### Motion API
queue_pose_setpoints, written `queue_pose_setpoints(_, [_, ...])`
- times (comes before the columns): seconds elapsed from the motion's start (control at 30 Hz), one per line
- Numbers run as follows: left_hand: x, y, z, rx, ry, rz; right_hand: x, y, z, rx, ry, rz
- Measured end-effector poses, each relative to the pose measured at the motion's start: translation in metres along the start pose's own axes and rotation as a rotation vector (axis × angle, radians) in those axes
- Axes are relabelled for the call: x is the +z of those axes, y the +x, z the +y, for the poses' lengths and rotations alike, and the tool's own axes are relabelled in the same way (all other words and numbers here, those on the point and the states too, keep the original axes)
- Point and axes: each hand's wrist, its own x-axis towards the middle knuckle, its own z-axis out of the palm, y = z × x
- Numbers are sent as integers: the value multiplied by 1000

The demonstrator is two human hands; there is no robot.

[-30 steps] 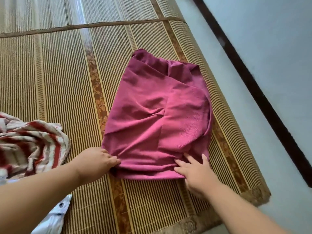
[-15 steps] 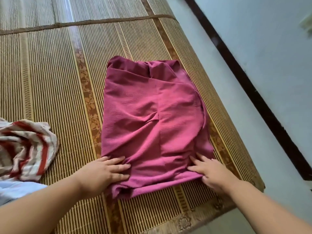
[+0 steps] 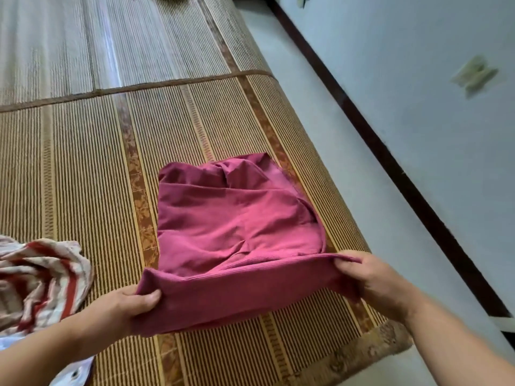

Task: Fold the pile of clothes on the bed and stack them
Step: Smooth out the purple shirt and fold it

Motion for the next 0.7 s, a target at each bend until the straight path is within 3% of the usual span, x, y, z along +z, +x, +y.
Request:
queue_pose_setpoints(0.07, [2,-6,12,-29,-65,-28,-1,8,-16,-11,29,29])
queue_pose_setpoints(0.17, [2,-5,38,-10,-71,-7,-1,32,-40,-156,-293,132])
queue_pose_setpoints(0.3, [-10,23,84,62,-88,168,-2,98,-83,-416,-706,237])
queue_pose_setpoints(0.4, [-28,60,117,126,-19,291,-2,164,-107,-483,-859,274])
queue_pose_setpoints(0.5, [-43,106,138,163,157,415,3,225,-115,-438,-915,329])
queue_pose_setpoints(0.63, [-45,152,139,265,615,853,27,257,-95,-354,-967,541])
queue_pose_setpoints(0.7, [-26,153,122,353,856,942,46,243,-66,-382,-1022,576])
